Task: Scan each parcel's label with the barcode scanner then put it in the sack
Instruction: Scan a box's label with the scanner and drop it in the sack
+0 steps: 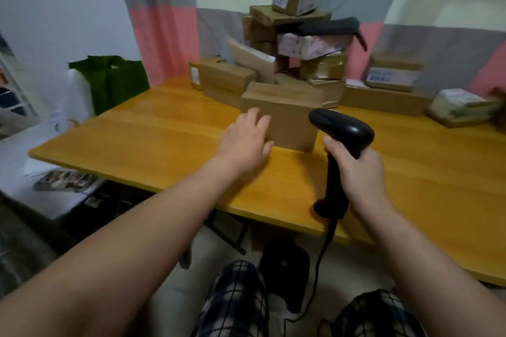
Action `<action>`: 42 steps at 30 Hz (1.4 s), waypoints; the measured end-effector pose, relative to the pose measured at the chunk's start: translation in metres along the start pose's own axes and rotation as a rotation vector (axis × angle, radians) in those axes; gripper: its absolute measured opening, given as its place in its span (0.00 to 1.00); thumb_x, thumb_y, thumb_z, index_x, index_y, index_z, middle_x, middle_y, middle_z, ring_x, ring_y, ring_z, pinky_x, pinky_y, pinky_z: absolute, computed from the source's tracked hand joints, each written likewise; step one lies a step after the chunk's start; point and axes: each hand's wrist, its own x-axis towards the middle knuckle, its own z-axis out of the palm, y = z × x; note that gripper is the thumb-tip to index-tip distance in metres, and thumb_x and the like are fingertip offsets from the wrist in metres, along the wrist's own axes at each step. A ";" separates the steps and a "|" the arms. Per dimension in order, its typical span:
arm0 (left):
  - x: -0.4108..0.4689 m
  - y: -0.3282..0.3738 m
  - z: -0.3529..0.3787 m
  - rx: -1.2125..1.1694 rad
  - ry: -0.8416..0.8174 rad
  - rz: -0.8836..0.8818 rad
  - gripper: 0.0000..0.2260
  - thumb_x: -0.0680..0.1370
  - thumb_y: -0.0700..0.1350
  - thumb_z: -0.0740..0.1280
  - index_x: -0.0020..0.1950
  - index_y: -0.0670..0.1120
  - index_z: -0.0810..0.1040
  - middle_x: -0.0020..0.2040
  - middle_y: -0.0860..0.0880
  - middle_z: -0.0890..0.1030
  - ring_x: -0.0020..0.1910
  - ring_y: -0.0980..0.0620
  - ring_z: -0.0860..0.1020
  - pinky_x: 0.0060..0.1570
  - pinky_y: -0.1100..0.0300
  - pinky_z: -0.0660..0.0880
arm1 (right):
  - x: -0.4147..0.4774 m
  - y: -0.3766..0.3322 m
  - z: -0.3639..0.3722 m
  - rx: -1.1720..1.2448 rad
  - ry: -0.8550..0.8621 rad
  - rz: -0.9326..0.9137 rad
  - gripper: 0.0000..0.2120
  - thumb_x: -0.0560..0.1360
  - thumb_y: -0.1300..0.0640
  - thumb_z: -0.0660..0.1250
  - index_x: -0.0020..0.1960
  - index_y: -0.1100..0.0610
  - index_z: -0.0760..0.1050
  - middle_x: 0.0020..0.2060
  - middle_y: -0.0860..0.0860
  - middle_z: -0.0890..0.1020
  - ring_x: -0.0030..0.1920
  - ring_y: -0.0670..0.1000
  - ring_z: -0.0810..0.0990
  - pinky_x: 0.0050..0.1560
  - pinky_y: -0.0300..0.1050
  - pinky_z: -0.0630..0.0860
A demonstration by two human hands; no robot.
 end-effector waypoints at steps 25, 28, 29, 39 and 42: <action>-0.002 -0.024 0.003 -0.846 0.137 -0.560 0.30 0.80 0.61 0.55 0.77 0.47 0.57 0.73 0.42 0.63 0.71 0.44 0.63 0.67 0.52 0.62 | 0.032 -0.006 0.017 0.383 -0.040 0.296 0.18 0.74 0.52 0.70 0.61 0.59 0.73 0.49 0.54 0.79 0.50 0.53 0.79 0.55 0.53 0.79; 0.005 -0.028 -0.001 -0.898 0.066 -0.618 0.35 0.77 0.64 0.60 0.78 0.49 0.54 0.74 0.43 0.61 0.72 0.43 0.62 0.68 0.50 0.62 | 0.029 -0.006 0.019 0.353 -0.058 0.283 0.15 0.75 0.51 0.69 0.58 0.56 0.74 0.48 0.52 0.79 0.50 0.52 0.78 0.48 0.48 0.78; 0.008 -0.029 -0.003 -0.882 0.036 -0.608 0.37 0.76 0.63 0.63 0.78 0.49 0.52 0.75 0.43 0.59 0.72 0.43 0.62 0.69 0.49 0.61 | 0.029 -0.006 0.019 0.334 -0.059 0.279 0.14 0.75 0.50 0.69 0.57 0.56 0.74 0.46 0.52 0.79 0.48 0.52 0.78 0.44 0.46 0.75; 0.004 -0.037 -0.018 -0.972 -0.154 -0.509 0.23 0.80 0.47 0.64 0.75 0.45 0.65 0.71 0.45 0.69 0.66 0.45 0.72 0.67 0.48 0.70 | 0.030 -0.010 0.027 0.487 -0.178 0.339 0.28 0.70 0.45 0.72 0.64 0.59 0.74 0.52 0.57 0.84 0.52 0.57 0.83 0.49 0.51 0.80; -0.002 -0.033 -0.047 -0.853 -0.239 -0.535 0.30 0.77 0.63 0.61 0.72 0.46 0.69 0.68 0.47 0.72 0.65 0.45 0.72 0.61 0.56 0.69 | 0.023 -0.018 0.034 0.597 -0.301 0.280 0.11 0.77 0.51 0.66 0.52 0.59 0.78 0.51 0.57 0.85 0.51 0.54 0.84 0.47 0.49 0.81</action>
